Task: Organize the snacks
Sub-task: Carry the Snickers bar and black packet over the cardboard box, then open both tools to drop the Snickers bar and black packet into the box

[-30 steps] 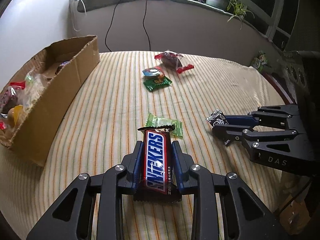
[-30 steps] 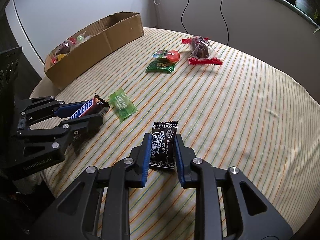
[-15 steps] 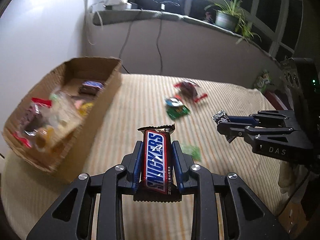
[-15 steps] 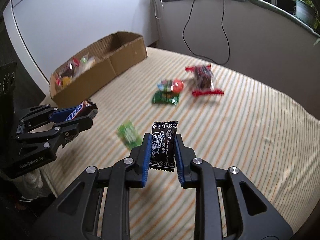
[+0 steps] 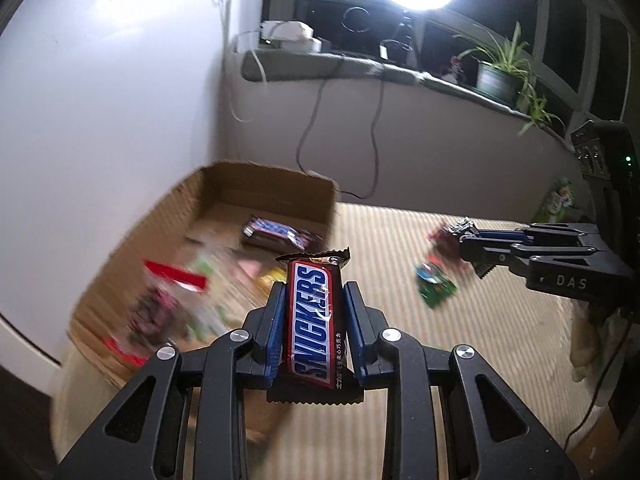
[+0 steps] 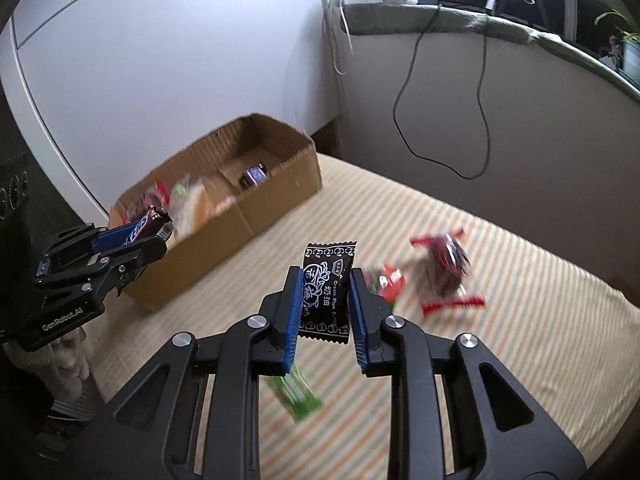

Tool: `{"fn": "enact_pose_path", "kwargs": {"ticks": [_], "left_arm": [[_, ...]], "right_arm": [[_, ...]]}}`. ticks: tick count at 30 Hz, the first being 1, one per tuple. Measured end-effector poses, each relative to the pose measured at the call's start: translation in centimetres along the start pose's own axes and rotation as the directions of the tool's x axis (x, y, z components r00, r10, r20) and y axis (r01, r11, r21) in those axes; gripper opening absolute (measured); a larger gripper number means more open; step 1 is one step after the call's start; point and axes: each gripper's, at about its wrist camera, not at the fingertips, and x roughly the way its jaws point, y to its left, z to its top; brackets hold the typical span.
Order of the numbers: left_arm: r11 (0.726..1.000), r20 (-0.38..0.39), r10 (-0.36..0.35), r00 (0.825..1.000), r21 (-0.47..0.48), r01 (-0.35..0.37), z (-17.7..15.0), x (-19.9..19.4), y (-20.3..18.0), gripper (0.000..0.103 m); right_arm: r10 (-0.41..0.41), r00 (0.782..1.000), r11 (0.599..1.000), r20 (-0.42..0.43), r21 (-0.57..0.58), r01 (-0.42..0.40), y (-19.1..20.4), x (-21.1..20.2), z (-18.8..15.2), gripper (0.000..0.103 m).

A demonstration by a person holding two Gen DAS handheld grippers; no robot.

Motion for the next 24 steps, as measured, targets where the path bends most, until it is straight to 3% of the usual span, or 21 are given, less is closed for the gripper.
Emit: {"fn": "enact_pose_path", "kwargs": {"ticks": [13, 24], "left_arm": [[0.996, 0.001, 0.051, 0.999, -0.071, -0.051, 3.4, 2.3, 6.3, 0.027], [0.993, -0.008, 0.066, 0.998, -0.095, -0.066, 4.3, 3.6, 8.3, 0.027]], "right_arm": [[0.07, 0.997, 0.997, 0.018, -0.025, -0.07, 3.0, 3.8, 6.2, 0.023], [0.101, 0.995, 0.993, -0.023, -0.065, -0.102, 5.7, 8.3, 8.7, 0.023]]}}
